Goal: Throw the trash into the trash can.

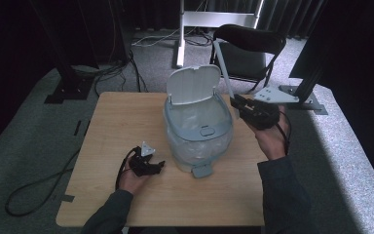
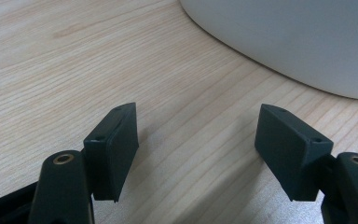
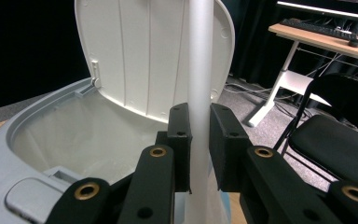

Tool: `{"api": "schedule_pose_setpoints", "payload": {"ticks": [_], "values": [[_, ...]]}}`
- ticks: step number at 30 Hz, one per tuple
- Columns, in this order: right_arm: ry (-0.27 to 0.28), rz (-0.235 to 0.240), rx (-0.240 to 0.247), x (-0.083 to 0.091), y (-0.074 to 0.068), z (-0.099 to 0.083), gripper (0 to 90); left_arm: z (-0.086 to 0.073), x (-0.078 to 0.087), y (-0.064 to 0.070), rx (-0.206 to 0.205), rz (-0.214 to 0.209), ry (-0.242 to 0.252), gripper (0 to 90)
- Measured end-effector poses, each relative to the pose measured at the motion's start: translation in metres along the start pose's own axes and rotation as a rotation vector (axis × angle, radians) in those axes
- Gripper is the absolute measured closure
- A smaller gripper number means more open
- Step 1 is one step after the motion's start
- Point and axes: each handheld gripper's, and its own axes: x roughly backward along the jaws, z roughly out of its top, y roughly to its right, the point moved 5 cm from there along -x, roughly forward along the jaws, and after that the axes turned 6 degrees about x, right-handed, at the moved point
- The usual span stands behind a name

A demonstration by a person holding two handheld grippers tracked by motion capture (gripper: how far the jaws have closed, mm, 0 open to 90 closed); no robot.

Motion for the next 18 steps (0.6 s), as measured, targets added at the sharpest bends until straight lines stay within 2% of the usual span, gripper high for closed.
{"api": "schedule_pose_setpoints", "payload": {"ticks": [18], "values": [[0.005, 0.023, -0.022, -0.015, 0.000, 0.008, 78.8, 0.000, 0.000, 0.000, 0.000, 0.001, 0.000, 30.2]]}}
